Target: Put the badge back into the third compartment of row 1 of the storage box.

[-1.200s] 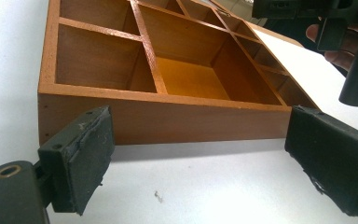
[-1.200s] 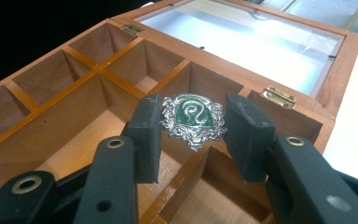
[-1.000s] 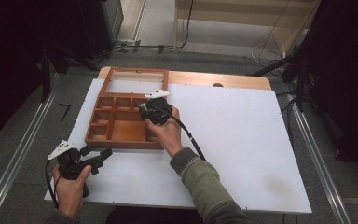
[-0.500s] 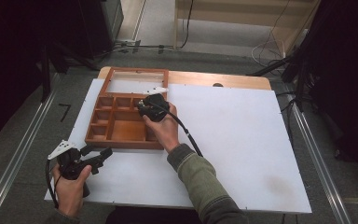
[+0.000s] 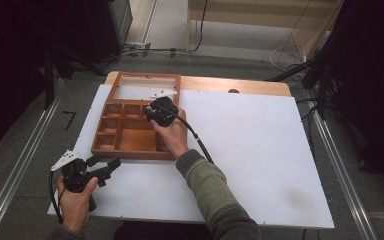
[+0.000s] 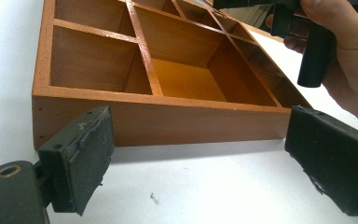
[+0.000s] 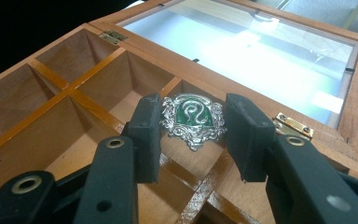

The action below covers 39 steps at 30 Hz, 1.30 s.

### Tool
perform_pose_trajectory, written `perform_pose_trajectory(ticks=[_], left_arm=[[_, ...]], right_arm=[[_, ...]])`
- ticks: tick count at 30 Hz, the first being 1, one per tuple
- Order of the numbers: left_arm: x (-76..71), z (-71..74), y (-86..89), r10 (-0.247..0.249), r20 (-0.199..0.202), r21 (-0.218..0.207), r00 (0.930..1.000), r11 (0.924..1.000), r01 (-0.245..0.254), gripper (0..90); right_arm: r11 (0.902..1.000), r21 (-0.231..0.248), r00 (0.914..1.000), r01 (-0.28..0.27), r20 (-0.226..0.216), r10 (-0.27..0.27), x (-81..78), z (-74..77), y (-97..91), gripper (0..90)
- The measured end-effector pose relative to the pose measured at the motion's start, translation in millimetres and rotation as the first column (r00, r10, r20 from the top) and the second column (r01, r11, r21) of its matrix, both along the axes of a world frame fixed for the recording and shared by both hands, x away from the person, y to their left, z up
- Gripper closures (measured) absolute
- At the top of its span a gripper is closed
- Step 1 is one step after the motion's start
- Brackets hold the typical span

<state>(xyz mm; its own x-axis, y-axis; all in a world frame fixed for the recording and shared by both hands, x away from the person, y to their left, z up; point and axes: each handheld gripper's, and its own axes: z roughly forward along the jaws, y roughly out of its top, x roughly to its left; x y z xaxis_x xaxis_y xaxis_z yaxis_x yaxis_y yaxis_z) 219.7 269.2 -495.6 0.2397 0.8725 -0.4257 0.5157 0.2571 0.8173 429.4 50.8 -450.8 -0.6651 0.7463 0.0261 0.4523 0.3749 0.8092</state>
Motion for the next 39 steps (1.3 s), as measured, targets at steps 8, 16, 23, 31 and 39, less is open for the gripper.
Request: perform_pose_trajectory(ticks=[8, 16, 23, 31, 39], left_arm=[[-0.1, 0.2, -0.4, -0.001, 0.001, -0.001, 1.0000, 1.0000, 0.001, 8.0], [-0.2, 0.2, -0.7, -0.005, 0.003, -0.002, 1.0000, 1.0000, 0.005, 8.1], [-0.6, 0.3, -0.7, -0.004, 0.003, -0.002, 1.0000, 1.0000, 0.004, 8.1], [-0.8, 0.3, -0.1, -0.002, 0.004, 0.000, 1.0000, 1.0000, 0.002, 8.1], [-1.1, 0.4, -0.5, -0.003, 0.003, 0.000, 1.0000, 1.0000, 0.003, 8.0]], right_arm=[[1.0000, -0.002, 1.0000, 0.003, -0.007, -0.003, 5.5, -1.1, 4.0, 55.4], [1.0000, 0.000, 0.9997, 0.000, -0.026, 0.000, 12.5, -5.6, 6.9, 48.3], [1.0000, 0.008, 0.9990, -0.006, -0.045, 0.006, 12.2, -3.3, 4.9, 46.3], [0.9999, -0.001, 0.9983, -0.016, -0.056, 0.016, 11.4, -2.0, 1.4, 44.2], [0.9996, 0.005, 0.9975, -0.028, -0.064, 0.029, 7.7, 0.5, -3.4, 42.0]])
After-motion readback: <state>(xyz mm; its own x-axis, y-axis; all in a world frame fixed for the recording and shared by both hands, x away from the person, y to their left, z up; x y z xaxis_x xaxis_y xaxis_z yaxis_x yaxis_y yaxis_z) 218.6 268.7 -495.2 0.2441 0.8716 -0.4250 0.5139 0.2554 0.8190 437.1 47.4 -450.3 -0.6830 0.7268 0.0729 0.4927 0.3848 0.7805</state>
